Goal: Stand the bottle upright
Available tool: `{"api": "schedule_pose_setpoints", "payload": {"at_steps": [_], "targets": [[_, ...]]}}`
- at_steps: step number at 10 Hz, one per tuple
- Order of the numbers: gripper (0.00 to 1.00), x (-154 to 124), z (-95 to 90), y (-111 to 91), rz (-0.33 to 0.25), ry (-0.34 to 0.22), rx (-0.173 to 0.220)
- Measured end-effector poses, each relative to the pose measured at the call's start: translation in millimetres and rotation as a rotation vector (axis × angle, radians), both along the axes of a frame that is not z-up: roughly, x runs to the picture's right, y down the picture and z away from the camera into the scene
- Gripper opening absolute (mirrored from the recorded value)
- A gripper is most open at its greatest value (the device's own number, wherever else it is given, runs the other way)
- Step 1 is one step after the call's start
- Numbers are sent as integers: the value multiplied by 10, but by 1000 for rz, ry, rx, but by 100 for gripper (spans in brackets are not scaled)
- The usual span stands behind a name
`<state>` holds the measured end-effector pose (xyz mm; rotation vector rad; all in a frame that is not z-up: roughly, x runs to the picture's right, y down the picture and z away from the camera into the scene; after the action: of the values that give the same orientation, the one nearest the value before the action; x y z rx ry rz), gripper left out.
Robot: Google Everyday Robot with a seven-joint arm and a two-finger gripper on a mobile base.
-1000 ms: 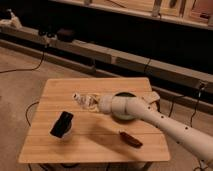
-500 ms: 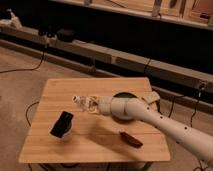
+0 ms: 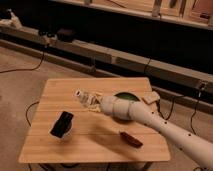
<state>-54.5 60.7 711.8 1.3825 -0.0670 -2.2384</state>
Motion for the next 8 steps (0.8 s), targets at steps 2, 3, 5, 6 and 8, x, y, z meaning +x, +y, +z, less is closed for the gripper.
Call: {"api": "schedule_pose_setpoints", "payload": {"at_steps": [2,3,5,6,8], "targets": [[0,114,-7,43,67,7,-9],[0,167,-9,66,105,11,-14],[0,259,-32,88,187,13,-11],[0,273,-53,110,219,8,-7],[0,213,-71,176,248,-19,-8]]}}
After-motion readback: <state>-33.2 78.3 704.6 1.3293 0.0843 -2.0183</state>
